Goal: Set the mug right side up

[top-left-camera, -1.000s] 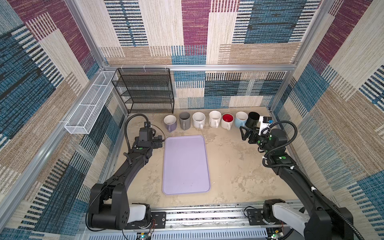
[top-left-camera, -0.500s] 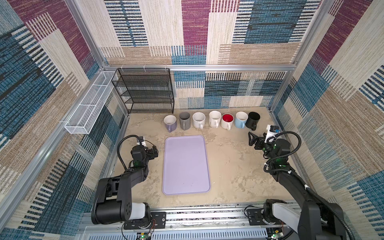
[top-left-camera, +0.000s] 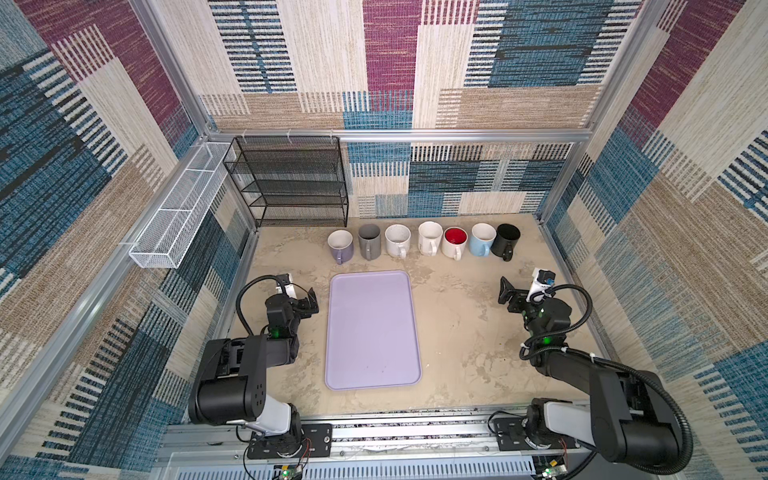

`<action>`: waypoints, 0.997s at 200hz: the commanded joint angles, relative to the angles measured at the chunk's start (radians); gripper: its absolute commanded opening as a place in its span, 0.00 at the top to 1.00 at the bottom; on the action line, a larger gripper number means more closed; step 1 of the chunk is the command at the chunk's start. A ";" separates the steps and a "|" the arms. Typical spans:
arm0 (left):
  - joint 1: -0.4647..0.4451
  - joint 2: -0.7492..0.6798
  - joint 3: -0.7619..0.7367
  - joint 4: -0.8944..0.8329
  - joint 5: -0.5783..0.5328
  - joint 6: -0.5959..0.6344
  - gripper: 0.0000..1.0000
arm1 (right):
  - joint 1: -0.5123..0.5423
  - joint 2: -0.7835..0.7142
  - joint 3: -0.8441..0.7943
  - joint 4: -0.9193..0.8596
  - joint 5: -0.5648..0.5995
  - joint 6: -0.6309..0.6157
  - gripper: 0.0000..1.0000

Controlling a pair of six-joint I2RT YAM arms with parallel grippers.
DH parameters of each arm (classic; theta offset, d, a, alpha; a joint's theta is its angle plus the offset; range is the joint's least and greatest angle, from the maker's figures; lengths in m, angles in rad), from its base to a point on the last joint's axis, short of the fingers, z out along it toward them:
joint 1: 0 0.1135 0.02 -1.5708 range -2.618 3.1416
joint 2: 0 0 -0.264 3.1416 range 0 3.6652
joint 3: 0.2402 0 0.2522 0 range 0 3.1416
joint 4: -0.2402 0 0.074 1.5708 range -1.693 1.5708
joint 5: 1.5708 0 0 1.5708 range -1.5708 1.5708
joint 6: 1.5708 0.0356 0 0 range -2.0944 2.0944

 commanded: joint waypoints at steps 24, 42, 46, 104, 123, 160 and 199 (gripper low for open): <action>0.001 -0.001 0.041 -0.004 0.046 0.019 0.00 | -0.001 0.161 -0.021 0.309 0.053 -0.013 0.00; -0.001 0.021 0.031 0.055 0.039 0.022 0.00 | 0.019 0.202 0.012 0.284 0.000 -0.061 0.01; -0.001 0.014 0.035 0.034 0.038 0.022 0.01 | 0.032 0.230 0.009 0.305 0.005 -0.074 0.00; -0.005 0.018 0.044 0.023 0.014 0.021 0.00 | 0.053 0.268 -0.001 0.360 0.070 -0.071 0.00; -0.008 0.009 0.033 0.034 0.013 0.022 0.00 | 0.058 0.267 -0.007 0.371 0.082 -0.075 0.00; -0.014 0.008 0.030 0.041 0.002 0.025 0.00 | 0.065 0.269 -0.004 0.375 0.077 -0.086 0.00; -0.016 0.007 0.031 0.038 0.002 0.027 0.00 | 0.065 0.270 0.027 0.320 -0.019 -0.124 0.00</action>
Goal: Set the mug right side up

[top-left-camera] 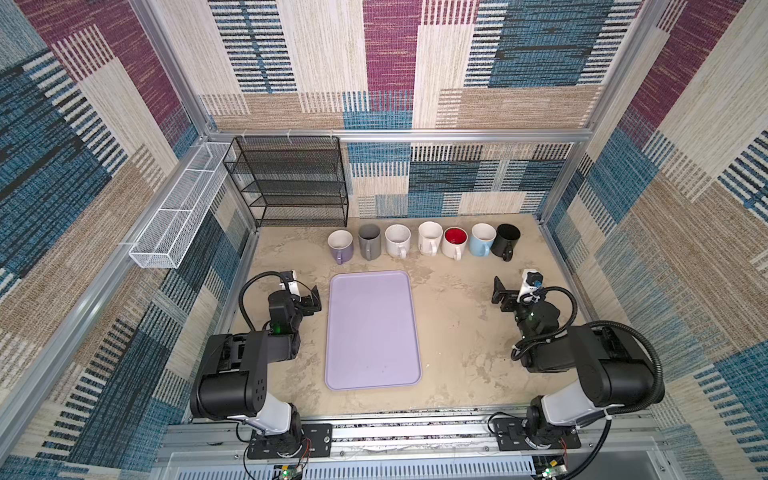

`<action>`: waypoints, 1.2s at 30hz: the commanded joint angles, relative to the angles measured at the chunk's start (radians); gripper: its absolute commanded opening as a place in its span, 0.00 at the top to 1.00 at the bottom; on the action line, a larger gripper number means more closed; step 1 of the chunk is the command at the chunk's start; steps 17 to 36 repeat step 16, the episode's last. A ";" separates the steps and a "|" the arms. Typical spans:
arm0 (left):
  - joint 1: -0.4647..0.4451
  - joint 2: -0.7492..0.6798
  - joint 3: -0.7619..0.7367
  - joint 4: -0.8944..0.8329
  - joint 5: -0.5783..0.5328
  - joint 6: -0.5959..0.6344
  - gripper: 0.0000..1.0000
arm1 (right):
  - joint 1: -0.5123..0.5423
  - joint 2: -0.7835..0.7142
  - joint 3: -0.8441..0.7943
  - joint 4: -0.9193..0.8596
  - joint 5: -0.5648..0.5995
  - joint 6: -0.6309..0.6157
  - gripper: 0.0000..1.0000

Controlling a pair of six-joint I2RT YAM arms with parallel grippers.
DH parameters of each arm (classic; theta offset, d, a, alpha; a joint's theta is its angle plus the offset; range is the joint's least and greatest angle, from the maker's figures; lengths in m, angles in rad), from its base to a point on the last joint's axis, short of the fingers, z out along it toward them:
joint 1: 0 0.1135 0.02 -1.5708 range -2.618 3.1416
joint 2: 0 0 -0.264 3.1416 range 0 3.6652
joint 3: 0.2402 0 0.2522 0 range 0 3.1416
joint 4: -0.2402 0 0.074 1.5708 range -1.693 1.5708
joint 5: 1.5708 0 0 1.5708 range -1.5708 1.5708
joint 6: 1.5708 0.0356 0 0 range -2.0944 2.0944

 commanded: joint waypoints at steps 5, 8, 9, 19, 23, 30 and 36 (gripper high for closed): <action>0.000 0.000 0.014 0.012 0.022 0.029 0.01 | 0.002 -0.002 0.008 -0.006 -0.051 -0.025 0.00; -0.001 0.000 0.018 0.005 0.032 0.034 0.00 | 0.002 0.001 0.010 -0.010 -0.051 -0.024 0.00; -0.001 0.000 0.019 0.005 0.032 0.035 0.00 | 0.002 0.003 0.015 -0.013 -0.052 -0.026 0.00; 0.000 0.001 0.019 0.005 0.036 0.036 0.00 | 0.001 -0.001 0.003 0.002 -0.058 -0.027 0.00; 0.000 0.001 0.019 0.005 0.036 0.036 0.00 | 0.001 -0.001 0.003 0.002 -0.058 -0.027 0.00; 0.000 0.001 0.019 0.005 0.036 0.036 0.00 | 0.001 -0.001 0.003 0.002 -0.058 -0.027 0.00; 0.000 0.001 0.019 0.005 0.036 0.036 0.00 | 0.001 -0.001 0.003 0.002 -0.058 -0.027 0.00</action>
